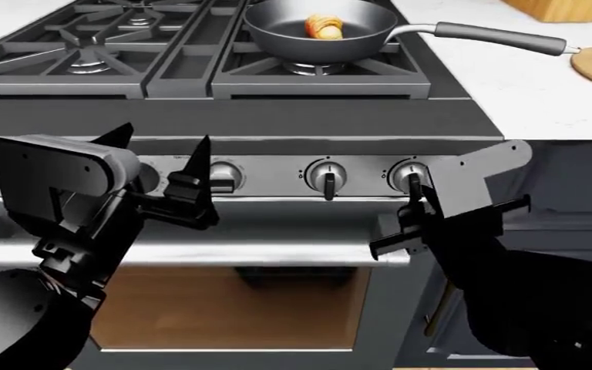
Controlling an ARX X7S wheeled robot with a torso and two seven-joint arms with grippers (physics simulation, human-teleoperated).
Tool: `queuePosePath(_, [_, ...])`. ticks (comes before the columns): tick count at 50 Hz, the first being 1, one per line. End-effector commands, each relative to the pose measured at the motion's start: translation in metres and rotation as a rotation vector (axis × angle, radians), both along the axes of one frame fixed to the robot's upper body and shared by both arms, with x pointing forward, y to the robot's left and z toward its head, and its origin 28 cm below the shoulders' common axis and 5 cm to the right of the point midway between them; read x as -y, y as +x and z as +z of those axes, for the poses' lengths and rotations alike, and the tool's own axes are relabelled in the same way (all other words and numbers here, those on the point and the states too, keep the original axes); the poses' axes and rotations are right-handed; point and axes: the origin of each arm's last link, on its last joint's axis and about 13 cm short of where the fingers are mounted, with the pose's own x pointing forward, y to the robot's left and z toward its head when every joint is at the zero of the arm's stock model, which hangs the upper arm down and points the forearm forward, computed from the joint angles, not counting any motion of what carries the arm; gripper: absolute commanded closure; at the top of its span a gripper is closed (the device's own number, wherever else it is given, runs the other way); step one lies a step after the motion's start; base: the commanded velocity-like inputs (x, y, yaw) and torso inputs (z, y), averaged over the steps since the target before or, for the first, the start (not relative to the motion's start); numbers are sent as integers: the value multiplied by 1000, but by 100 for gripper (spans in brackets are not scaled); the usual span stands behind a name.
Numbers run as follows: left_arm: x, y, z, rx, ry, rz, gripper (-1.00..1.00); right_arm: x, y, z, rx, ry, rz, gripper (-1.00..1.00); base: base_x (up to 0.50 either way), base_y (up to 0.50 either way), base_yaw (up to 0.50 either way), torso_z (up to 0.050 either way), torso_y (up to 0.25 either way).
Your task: Pick the croissant and place it on the pan. Then turn on the stove to warm the croissant.
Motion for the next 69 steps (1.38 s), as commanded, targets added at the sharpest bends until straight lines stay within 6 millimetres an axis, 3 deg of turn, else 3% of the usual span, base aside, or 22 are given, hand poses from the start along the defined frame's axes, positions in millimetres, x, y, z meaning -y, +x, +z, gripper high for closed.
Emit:
queuePosePath(1, [0,-1,0,1,1,0,-100,-11,-6,-2,-54,8,115,100,0,0,0,0,0])
queuePosePath(40, [0,-2,1,5,-4,2,-100,-15,-11,4,-40,-97,149,100,0,0,0,0,1])
queuePosePath(41, [0,-2,1,5,-4,2,-100,-14,-11,4,-42,-92,144,-100,0,0,0,0,0])
queuePosePath(53, [-1,-3,1,6,-4,4,-100,-12,-13,9,-21,-79,107,-100,0,0,0,0,0])
queuePosePath(69, [-2,-6,0,9,-14,0,-100,-10,-33,23,45,-82,53,-100,0,0,0,0,0])
